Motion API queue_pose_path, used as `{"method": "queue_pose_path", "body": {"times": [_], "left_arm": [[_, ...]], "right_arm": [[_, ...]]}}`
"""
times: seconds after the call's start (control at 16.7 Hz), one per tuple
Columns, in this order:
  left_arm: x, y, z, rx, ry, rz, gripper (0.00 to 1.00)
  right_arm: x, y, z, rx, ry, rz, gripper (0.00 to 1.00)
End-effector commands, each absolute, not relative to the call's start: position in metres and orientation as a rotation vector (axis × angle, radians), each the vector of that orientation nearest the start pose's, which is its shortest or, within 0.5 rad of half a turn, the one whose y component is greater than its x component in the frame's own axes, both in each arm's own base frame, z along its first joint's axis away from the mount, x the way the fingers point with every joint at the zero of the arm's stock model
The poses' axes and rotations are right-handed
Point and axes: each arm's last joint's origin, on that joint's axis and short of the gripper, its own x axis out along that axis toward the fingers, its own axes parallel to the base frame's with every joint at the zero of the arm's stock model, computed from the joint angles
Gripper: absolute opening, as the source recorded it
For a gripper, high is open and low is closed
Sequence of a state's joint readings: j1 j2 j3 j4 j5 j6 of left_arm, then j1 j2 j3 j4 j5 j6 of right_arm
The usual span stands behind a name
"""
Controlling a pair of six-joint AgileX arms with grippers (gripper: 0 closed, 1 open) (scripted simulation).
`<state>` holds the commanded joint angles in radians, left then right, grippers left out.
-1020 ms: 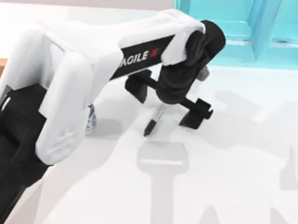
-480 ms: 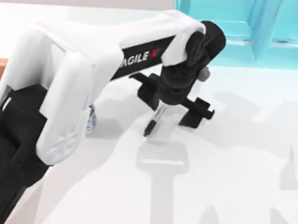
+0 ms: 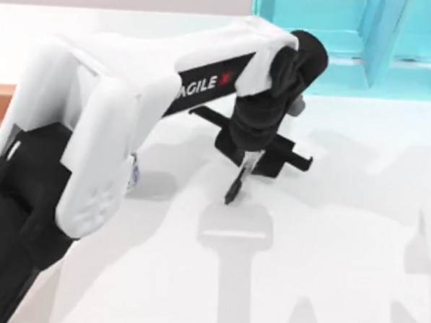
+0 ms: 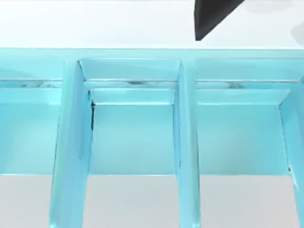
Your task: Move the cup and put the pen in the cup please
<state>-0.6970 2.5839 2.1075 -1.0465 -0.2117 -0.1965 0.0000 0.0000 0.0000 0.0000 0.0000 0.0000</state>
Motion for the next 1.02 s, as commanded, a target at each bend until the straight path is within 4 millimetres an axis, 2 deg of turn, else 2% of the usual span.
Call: {"method": "queue_pose_path", "body": {"times": [0.18, 0.24, 0.42, 0.6, 0.84, 1.02], "left_arm": [[0.391, -0.311, 0.082, 0.507, 1.396, -0.230, 0.00], [0.385, -0.320, 0.114, 0.439, 1.365, -0.281, 0.00], [0.375, -0.321, 0.124, 0.441, 1.373, -0.273, 0.00], [0.349, -0.321, 0.155, 0.433, 1.375, -0.268, 0.00], [0.302, -0.320, 0.202, 0.430, 1.360, -0.280, 0.00], [0.285, -0.318, 0.214, 0.439, 1.365, -0.281, 0.00]], "right_arm": [[0.106, -0.001, 0.160, 0.000, 0.000, 0.000, 1.00], [0.106, -0.001, 0.160, 0.000, 0.000, 0.000, 1.00], [0.106, -0.001, 0.160, 0.000, 0.000, 0.000, 1.00], [0.106, -0.001, 0.160, 0.000, 0.000, 0.000, 1.00], [0.106, -0.001, 0.160, 0.000, 0.000, 0.000, 1.00], [0.106, -0.001, 0.160, 0.000, 0.000, 0.000, 1.00]]}}
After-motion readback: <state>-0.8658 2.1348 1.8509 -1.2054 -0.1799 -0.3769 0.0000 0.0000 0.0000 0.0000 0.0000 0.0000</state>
